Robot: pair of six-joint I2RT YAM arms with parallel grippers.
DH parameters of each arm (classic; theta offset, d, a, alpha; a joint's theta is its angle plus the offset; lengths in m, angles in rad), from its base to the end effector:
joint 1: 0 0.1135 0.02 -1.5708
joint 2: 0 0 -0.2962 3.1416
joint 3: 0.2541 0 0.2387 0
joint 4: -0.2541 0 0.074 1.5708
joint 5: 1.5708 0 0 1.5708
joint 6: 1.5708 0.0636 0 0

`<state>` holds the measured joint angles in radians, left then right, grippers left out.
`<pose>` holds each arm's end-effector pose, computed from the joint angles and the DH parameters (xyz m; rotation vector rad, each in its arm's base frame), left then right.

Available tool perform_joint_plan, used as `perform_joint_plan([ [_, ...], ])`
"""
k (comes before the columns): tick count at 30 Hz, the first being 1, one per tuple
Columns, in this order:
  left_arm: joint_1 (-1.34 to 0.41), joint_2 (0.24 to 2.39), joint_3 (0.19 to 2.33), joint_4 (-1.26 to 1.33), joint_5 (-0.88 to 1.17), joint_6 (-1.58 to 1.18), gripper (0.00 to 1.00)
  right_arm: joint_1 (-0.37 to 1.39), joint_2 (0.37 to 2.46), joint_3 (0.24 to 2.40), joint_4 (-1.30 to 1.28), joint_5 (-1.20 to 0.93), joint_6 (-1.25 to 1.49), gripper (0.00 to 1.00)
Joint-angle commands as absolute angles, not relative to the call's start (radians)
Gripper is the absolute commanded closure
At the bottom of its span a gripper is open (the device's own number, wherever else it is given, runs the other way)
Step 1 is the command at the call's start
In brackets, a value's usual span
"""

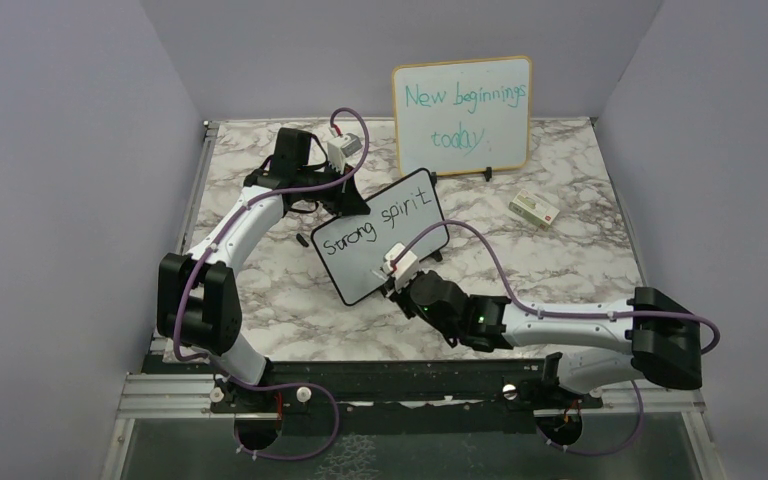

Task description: Write a sentence on the whiteboard

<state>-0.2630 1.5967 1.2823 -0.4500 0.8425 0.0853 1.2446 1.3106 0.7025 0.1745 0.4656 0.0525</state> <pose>0.3255 -0.1368 0.3147 0.7963 2.0964 -1.0665 0.1188 0.2622 0.2620 -0.8516 1.7825 0.3848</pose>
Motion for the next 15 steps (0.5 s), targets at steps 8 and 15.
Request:
perform_joint_plan([
  [8, -0.275, 1.608, 1.249, -0.486, 0.742, 0.119, 1.00, 1.255, 1.375, 0.762, 0.280, 0.482, 0.023, 1.00],
  [15, -0.275, 1.608, 1.248, -0.486, 0.745, 0.118, 1.00, 1.255, 1.410, 0.782, 0.289, 0.486, 0.008, 0.99],
])
